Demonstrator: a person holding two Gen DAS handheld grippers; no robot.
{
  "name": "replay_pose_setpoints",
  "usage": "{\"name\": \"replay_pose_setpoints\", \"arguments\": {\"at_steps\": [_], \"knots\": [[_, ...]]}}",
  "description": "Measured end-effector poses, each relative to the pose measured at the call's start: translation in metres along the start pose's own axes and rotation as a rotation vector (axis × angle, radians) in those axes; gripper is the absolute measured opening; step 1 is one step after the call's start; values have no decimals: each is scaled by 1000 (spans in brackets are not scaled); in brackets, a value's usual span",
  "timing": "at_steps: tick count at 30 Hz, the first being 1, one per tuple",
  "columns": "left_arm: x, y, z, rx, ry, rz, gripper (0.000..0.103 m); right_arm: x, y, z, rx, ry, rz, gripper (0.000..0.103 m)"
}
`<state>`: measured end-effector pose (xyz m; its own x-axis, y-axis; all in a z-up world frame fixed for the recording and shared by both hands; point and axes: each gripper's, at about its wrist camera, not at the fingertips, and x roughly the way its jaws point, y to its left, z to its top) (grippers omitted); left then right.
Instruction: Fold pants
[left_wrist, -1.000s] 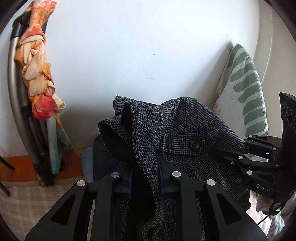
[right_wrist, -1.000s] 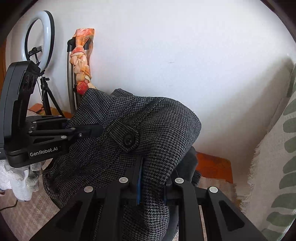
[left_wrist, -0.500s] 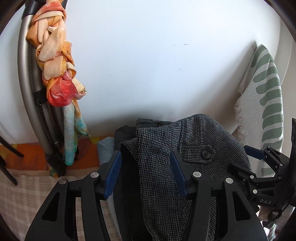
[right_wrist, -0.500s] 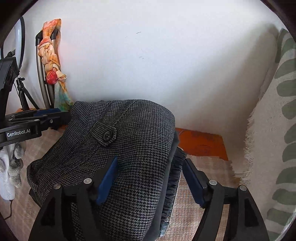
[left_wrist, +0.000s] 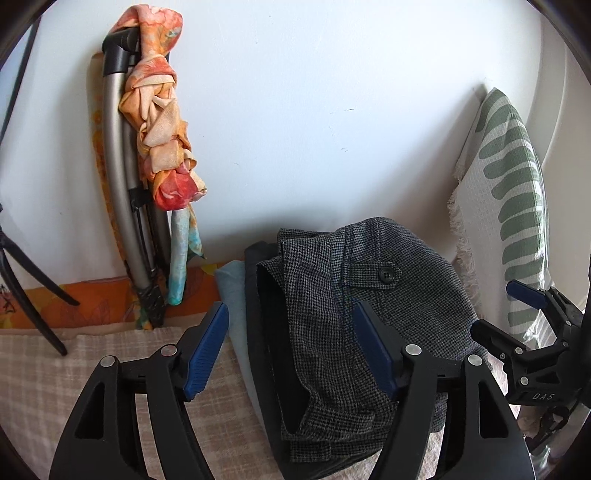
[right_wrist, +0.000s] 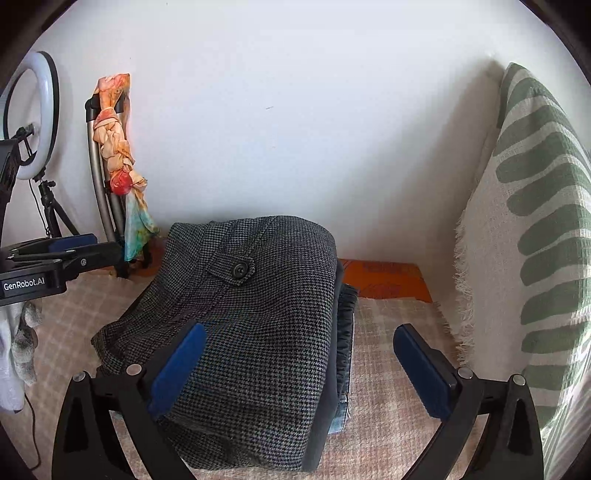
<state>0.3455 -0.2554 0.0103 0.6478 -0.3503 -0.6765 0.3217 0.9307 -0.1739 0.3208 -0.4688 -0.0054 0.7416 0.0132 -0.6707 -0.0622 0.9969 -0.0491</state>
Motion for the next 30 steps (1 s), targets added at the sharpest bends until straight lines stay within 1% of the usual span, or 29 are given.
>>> {"name": "replay_pose_setpoints", "arguments": {"at_steps": [3,6,8,13,18,24,30], "knots": [[-17,-2,-7,4,3,-8,71,-20,8,-6,10,-14,-11,103],[-39,-5,-17,34,-9,15,73,-41,15,-13,36,-23,3,103],[-53,-6,-25,41,-20,20,80,-55,22,-19,41,-30,-2,103],[-86,-7,-48,39,-25,21,80,-87,38,-37,55,-46,-24,103],[-123,-6,-77,52,-41,19,80,-115,53,-59,83,-44,18,103],[-164,4,-113,31,-65,19,80,-151,79,-85,55,-71,-5,103],[-192,10,-145,30,-82,35,80,-175,98,-108,52,-88,-14,103]]}}
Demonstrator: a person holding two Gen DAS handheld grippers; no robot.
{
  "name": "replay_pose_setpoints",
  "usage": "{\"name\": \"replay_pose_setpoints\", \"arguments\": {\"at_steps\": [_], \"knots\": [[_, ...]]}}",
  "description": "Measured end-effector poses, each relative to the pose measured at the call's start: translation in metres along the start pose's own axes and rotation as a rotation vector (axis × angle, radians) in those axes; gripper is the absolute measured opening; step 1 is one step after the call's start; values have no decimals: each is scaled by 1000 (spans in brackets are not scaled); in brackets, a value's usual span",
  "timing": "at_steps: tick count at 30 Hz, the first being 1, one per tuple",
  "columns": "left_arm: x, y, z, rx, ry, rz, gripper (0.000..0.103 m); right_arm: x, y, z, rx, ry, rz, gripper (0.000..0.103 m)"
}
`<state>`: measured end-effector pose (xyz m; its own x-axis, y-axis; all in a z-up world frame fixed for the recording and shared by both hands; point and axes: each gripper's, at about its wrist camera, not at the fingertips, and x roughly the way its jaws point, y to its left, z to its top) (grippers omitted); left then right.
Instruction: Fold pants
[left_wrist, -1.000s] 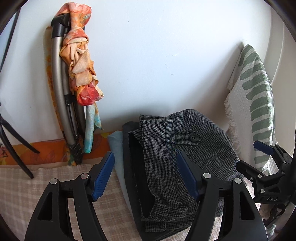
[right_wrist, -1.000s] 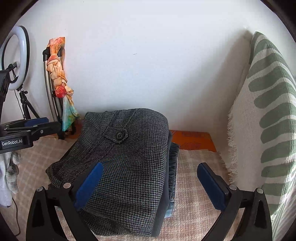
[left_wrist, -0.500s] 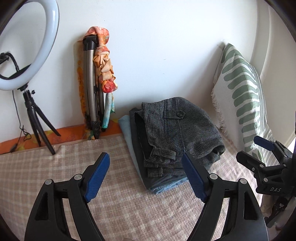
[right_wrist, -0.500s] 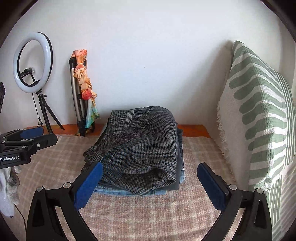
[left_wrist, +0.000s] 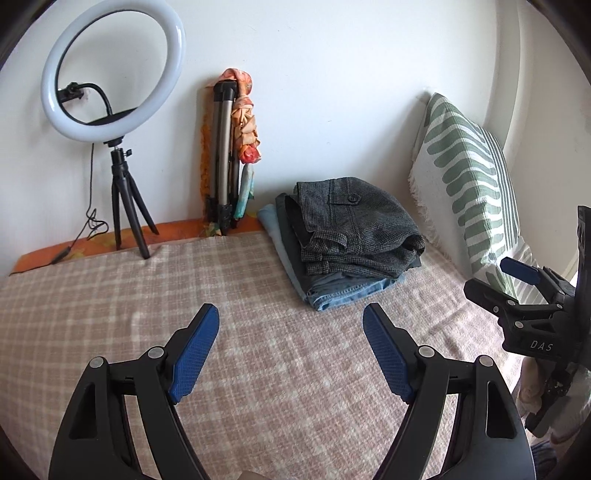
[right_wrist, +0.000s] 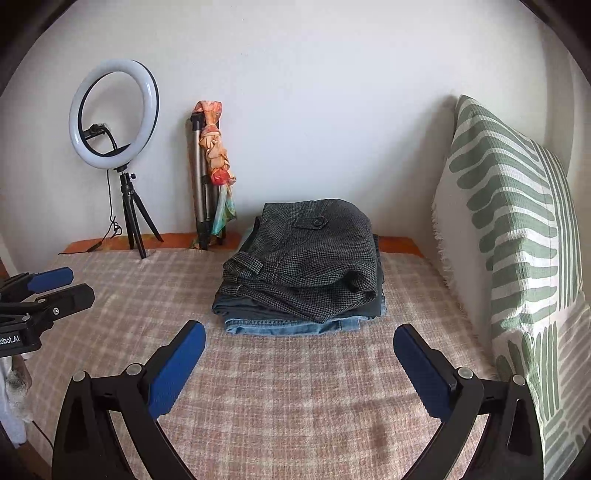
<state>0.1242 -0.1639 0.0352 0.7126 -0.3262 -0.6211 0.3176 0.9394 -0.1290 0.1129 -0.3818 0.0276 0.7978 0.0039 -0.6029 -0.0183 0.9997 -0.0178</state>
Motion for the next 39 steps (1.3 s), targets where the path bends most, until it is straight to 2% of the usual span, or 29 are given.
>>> {"name": "replay_pose_setpoints", "arguments": {"at_steps": [5,10,16,22,27,39], "knots": [[-17,6,-20,-22,-10,23,80,-16,11,-19,20,-10,-5,103],[-25,2,-34,28,-12,73,81,-24,22,-30,27,-8,8,103],[-36,1,-45,16,-13,51,82,-30,29,-37,48,-32,-2,103],[-41,1,-48,11,-10,53,82,-30,31,-45,72,-38,-8,103],[-40,2,-51,8,5,61,82,-30,37,-44,43,-59,-43,103],[-41,10,-51,-9,9,81,82,-23,48,-41,34,-55,-25,103]]}}
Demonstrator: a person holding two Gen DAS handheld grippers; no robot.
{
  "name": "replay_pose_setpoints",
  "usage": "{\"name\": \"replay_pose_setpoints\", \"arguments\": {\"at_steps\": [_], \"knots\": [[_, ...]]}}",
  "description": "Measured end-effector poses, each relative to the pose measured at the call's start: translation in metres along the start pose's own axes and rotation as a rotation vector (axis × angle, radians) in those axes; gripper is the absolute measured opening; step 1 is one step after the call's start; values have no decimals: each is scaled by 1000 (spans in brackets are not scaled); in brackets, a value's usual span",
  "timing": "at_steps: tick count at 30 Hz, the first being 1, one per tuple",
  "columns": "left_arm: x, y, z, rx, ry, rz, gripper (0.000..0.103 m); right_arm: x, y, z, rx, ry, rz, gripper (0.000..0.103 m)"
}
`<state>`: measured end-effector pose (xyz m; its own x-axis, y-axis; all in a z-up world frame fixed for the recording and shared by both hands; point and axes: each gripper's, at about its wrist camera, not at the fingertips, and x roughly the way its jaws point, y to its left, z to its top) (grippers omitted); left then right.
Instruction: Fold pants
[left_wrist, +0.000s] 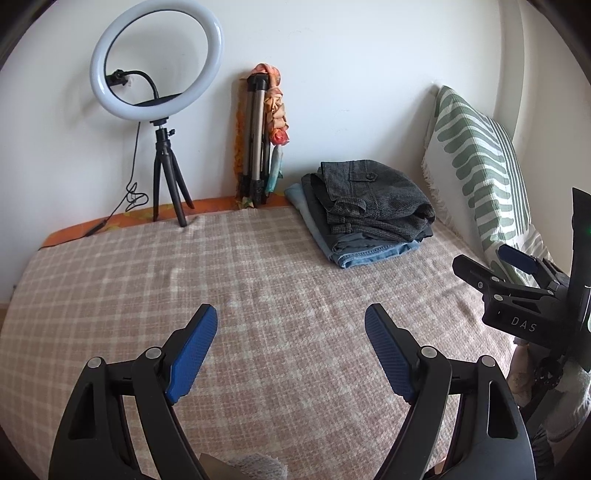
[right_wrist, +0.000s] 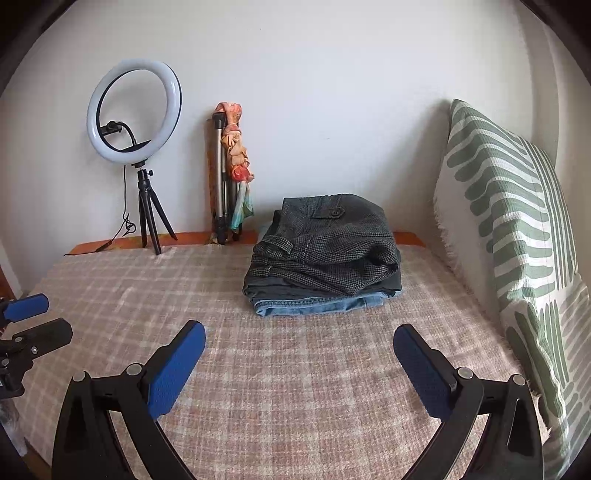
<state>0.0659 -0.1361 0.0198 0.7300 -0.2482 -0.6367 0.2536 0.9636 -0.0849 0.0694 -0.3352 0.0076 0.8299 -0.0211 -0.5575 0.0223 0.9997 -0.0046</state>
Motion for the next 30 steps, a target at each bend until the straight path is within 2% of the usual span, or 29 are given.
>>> {"name": "replay_pose_setpoints", "arguments": {"at_steps": [30], "knots": [[-2,-2,0,16,-2,-2,83,5,1,-1,9,19,8,103]]}}
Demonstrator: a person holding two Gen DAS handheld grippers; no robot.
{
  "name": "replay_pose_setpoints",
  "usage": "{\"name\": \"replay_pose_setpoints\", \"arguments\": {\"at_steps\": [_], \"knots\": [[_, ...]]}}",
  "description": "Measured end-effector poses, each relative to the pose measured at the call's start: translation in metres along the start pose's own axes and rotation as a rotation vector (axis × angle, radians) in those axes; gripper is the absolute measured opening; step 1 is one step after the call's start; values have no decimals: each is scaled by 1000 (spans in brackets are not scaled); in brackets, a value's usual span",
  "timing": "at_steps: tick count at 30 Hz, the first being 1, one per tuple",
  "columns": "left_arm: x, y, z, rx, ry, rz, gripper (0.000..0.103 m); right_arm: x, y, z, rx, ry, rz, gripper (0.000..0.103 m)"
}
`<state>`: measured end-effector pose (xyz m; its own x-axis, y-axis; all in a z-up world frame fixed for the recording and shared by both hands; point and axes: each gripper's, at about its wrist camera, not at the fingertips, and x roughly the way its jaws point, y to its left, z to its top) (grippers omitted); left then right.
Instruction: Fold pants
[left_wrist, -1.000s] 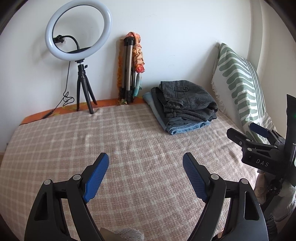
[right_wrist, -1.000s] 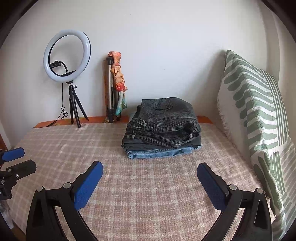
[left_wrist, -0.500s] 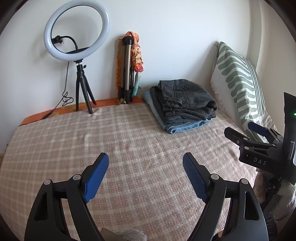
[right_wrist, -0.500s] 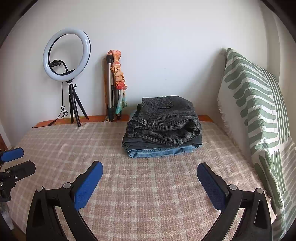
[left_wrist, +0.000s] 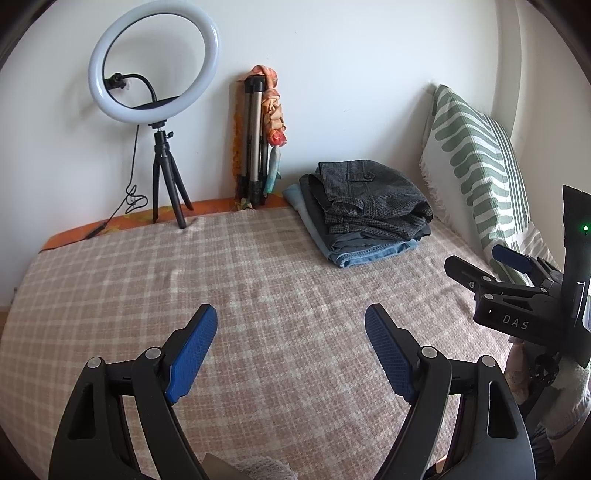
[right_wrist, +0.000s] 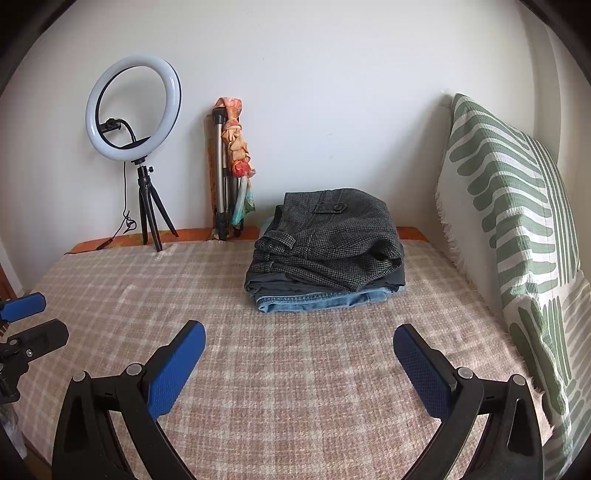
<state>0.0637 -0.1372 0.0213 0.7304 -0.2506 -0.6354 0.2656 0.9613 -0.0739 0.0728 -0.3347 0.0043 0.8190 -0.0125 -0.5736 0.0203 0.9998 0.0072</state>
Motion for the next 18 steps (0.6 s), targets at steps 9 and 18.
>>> {"name": "replay_pose_setpoints", "arguments": {"at_steps": [9,18], "knots": [[0,1,-2,2,-5,10,86,-1,1,0,-3,1,5,103],[-3,-4,-3,32,-27,15,87,3,0,-1,-10,9,10,103]]}}
